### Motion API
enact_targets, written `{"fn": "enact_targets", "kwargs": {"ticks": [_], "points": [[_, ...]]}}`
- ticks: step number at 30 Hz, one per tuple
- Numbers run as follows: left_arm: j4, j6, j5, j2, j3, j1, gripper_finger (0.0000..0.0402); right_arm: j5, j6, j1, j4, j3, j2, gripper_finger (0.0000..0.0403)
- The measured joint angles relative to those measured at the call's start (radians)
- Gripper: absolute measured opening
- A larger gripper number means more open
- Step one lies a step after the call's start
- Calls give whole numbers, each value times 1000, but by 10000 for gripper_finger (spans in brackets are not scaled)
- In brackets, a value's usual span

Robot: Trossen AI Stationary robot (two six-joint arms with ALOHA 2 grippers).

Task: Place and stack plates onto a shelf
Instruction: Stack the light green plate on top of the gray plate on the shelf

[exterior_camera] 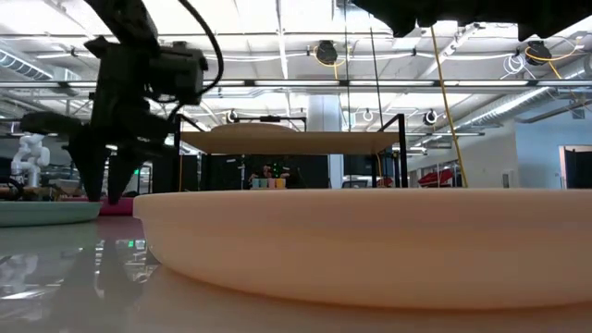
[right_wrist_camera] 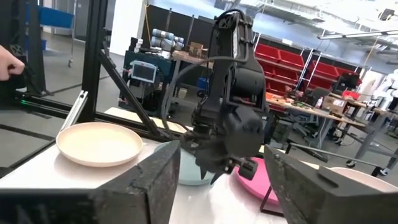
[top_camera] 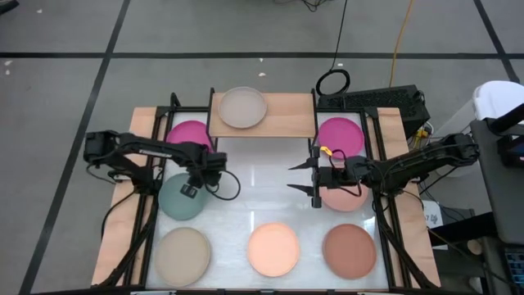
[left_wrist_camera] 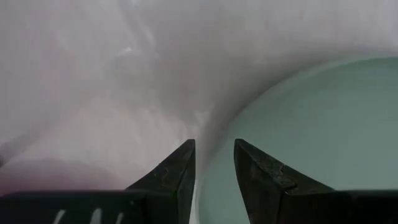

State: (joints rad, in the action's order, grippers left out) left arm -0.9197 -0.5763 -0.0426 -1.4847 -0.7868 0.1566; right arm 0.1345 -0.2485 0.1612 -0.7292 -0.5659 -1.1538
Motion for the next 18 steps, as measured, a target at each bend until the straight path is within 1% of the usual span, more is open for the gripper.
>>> {"fn": "enact_targets", "kwargs": {"ticks": [4,6,9,14,16,18], "points": [[1,-6,0,-57,0,12,115,0,0,0,0,0,0,216],[0,-14,0,-77,0,12,109,0,0,0,0,0,0,214],[1,-28,0,-93,-3,12,82,0,0,0,0,0,0,210],[-21,-32,4,-88,-1,12,18,0,0,0,0,0,0,209],[-22,-23,17,-74,0,13,11,0,0,0,0,0,0,208],[-26,-3,51,-47,0,14,10,0,0,0,0,0,0,208]]}}
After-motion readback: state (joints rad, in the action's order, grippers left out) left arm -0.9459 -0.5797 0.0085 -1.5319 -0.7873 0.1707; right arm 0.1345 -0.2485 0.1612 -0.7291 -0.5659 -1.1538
